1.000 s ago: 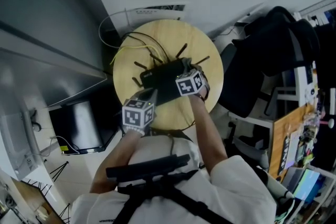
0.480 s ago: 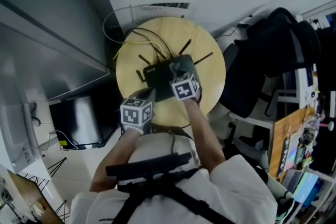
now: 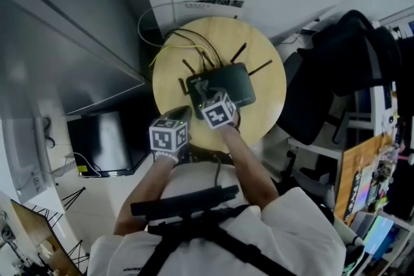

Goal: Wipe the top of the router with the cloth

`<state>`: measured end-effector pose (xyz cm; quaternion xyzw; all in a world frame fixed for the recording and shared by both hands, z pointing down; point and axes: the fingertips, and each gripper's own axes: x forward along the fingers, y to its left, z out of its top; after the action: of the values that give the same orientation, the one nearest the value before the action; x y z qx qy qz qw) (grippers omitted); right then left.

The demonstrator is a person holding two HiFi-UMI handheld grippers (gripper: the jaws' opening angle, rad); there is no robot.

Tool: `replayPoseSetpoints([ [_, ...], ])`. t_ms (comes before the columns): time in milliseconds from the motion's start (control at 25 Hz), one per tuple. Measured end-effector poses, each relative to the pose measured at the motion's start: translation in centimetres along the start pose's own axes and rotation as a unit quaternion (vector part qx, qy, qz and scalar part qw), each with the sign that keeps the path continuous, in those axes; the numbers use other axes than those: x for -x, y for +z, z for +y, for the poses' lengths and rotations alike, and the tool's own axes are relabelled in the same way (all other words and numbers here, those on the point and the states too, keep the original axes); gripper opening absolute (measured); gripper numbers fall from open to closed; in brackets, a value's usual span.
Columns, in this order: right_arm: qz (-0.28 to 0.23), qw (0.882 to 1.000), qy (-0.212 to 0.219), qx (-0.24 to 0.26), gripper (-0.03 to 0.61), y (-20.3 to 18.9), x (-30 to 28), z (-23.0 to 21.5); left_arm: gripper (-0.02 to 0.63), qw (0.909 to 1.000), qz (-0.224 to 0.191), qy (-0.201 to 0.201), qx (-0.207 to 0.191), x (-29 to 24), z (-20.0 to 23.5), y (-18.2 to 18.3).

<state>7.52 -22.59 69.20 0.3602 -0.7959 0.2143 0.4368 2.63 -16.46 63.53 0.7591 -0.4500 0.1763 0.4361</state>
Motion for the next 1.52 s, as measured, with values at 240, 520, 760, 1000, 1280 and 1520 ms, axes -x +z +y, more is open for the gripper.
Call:
replayPoseSetpoints([
  [240, -0.008, 1.000, 0.027, 0.002, 0.038, 0.6, -0.2, 2.5, -0.009, 0.9999, 0.000, 0.010, 0.008, 0.7, 1.0, -0.4],
  [520, -0.026, 0.997, 0.058, -0.033, 0.038, 1.4, 0.4, 4.1, -0.009, 0.9999, 0.002, 0.016, 0.005, 1.3, 1.5, -0.3],
  [760, -0.014, 0.999, 0.036, -0.037, 0.038, -0.1, 0.0, 2.4, -0.009, 1.0000, 0.005, 0.006, 0.005, 0.5, 1.0, -0.7],
  [1000, -0.009, 0.998, -0.010, -0.054, 0.038, -1.9, 1.5, -2.4, -0.009, 0.9997, 0.014, -0.016, -0.011, -0.9, -1.2, -0.4],
  [1280, -0.009, 0.996, -0.046, -0.078, 0.038, -3.8, 3.0, -7.1, -0.009, 0.9985, 0.028, -0.034, -0.031, -2.5, -3.3, -0.1],
  [1520, 0.001, 0.992, -0.088, -0.086, 0.038, -5.6, 4.0, -11.9, -0.009, 0.9971, 0.040, -0.048, -0.043, -3.6, -4.4, -0.3],
])
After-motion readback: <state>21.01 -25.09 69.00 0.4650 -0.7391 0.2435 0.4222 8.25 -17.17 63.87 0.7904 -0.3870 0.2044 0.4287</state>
